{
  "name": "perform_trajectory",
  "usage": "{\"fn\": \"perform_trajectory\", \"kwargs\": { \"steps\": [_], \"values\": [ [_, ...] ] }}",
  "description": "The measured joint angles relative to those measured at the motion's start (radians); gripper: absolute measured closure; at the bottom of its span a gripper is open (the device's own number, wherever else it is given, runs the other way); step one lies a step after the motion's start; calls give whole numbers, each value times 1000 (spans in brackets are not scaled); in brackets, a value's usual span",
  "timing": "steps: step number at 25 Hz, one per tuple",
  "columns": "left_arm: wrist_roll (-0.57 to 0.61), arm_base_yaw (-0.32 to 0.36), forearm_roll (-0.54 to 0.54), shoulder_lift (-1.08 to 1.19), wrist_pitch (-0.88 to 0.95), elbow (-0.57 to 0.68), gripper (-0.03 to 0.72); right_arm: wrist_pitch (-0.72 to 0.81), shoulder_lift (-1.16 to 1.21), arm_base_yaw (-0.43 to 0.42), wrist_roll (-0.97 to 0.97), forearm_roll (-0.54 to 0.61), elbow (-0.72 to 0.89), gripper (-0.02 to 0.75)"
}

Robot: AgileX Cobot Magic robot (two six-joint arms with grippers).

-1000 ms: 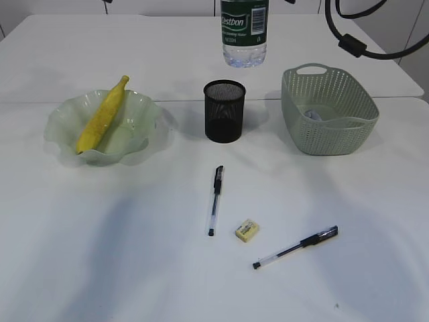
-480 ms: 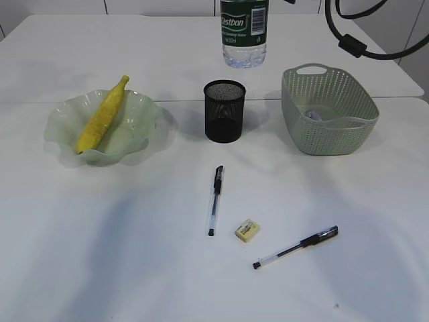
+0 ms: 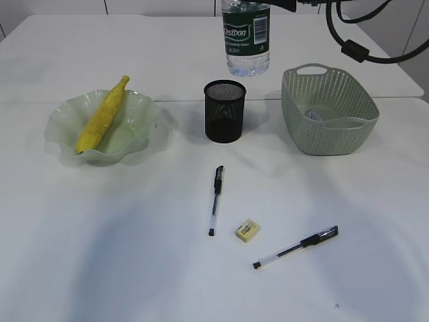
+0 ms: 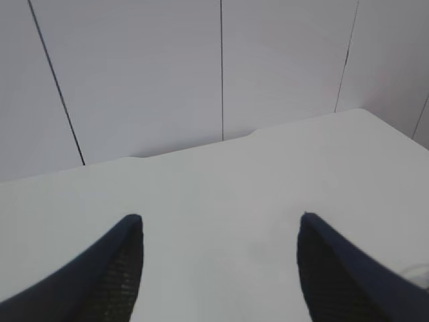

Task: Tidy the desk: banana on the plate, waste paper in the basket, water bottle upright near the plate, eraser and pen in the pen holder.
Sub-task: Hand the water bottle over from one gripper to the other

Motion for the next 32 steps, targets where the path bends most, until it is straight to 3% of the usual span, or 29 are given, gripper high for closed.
{"fn": "perform_trajectory", "kwargs": {
  "steps": [13, 32],
  "values": [
    [19, 91, 64, -223, 394, -2, 182, 0, 0, 0, 4, 0, 0, 379],
    [21, 109, 122, -223, 576, -2, 183, 0, 0, 0, 23, 0, 0, 379]
  ]
}}
